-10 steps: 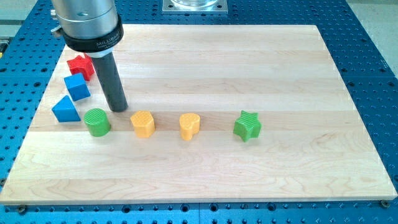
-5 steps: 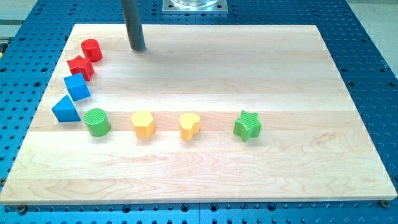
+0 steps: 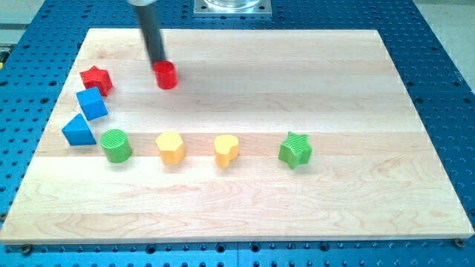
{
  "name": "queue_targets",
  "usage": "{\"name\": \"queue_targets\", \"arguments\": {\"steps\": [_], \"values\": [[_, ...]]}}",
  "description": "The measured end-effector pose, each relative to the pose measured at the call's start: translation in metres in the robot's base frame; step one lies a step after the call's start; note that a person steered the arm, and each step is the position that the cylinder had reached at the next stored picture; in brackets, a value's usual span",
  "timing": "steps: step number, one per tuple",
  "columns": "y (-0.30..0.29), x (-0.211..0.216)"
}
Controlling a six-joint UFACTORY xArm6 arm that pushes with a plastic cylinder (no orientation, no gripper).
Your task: Move red blocks towards the center top
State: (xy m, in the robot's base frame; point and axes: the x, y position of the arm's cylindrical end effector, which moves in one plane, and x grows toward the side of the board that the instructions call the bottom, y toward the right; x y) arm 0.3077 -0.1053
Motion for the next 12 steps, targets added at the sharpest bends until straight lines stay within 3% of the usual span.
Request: {"name": "queue_targets", "arguments": {"steps": [2,3,4,5,6,7,8,9,10,11,12], "values": [[-0.048,0.032],[0.023,0.059],[0.089,0.021],[0.107,-0.014],[0.187,-0.001],[0.187,-0.032],[0.157,-0.014],[0.147,-0.022],[0.118,-0.061],[0.127,-0.029],[0.111,-0.036]]}}
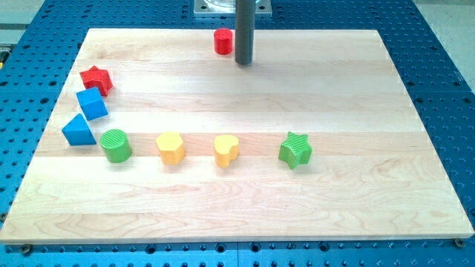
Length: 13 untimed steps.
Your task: Move red blocks towards the center top
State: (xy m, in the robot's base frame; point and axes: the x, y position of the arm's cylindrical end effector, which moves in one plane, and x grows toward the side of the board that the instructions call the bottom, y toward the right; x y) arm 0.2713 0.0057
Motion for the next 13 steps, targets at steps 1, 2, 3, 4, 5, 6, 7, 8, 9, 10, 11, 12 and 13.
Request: {"name": "queue_targets", "arguments": {"steps": [1,2,3,4,5,6,7,8,9,10,11,12,13], "values": [[-0.003,-0.003],[-0.039,0.019],[-0.136,0.028],[-0.208,-0.004],[-0.283,0.028],[-0.261,0.087],[-0.215,0.087],[-0.239,0.107],[-0.180,0.132],[-0.145,0.074],[-0.141,0.068],[-0.194,0.038],[-0.136,0.021]]}}
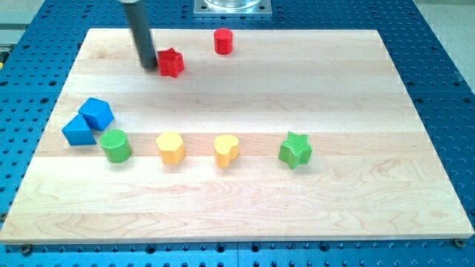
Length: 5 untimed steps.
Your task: Move red blocks towards the center top
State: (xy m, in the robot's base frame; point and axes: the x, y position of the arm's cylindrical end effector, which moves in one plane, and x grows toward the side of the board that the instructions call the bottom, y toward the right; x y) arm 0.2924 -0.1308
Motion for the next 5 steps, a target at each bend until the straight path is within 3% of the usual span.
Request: {"name": "queue_targets", "arguments": {"steps": [1,3,4,5], "values": [[0.063,0.002],[0.055,0.018],[0.090,0.012],[0.076,0.038]]}}
